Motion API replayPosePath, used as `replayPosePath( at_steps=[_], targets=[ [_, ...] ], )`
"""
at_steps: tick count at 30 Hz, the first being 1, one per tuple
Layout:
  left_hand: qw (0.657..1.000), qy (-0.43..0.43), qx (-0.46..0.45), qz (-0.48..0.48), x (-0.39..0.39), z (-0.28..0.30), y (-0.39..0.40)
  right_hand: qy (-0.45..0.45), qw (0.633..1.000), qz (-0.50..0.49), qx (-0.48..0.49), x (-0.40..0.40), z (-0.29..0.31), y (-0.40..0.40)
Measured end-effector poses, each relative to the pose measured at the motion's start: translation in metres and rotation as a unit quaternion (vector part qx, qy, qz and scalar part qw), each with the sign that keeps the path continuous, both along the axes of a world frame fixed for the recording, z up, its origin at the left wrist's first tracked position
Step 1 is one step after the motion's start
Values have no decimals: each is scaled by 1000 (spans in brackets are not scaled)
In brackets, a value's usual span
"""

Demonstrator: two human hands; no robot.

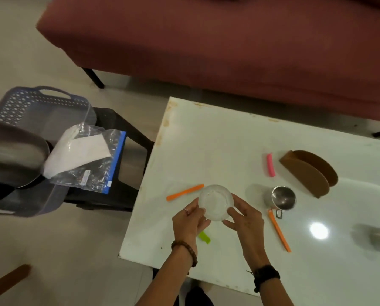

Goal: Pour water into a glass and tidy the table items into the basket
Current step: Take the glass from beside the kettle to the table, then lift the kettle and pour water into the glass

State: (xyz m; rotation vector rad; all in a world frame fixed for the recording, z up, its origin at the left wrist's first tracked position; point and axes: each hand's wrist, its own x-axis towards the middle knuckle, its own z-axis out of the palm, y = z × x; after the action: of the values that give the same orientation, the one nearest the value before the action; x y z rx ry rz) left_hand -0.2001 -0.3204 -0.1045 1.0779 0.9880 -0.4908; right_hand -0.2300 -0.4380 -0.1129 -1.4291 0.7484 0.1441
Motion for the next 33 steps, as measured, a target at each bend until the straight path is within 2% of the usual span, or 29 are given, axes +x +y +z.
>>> replayPosePath(
  at_steps=[5, 16, 18, 20, 22, 24, 30, 33],
  targets=[
    [999, -9, 30, -16, -5, -10, -12, -9, 1000, -13, 22, -7, -10, -11],
    [998, -31, 37, -49, -10, -16, -15, -17, 996, -58, 59, -20, -19, -8],
    [997, -31, 35, -55, -12, -16, -10, -1, 998, -67, 3, -23, -17, -4],
    [997, -36, 40, -49, -15, -15, -3, -1, 993, -60, -106, -26, -11, 4],
    [997, -46, 50, -26, -17, -13, 11, -48, 980, -46, -186, -28, 1, 18],
    [997, -55, 54, 0, -20, -9, 33, -91, 972, -23, -213, -27, 14, 38],
    [993, -55, 49, 94, -27, 3, 128, -115, 981, 72, -137, -12, 42, 131],
    [978, -61, 76, 184, -23, 11, 210, -126, 977, 156, -79, 6, 54, 206]
  ],
)
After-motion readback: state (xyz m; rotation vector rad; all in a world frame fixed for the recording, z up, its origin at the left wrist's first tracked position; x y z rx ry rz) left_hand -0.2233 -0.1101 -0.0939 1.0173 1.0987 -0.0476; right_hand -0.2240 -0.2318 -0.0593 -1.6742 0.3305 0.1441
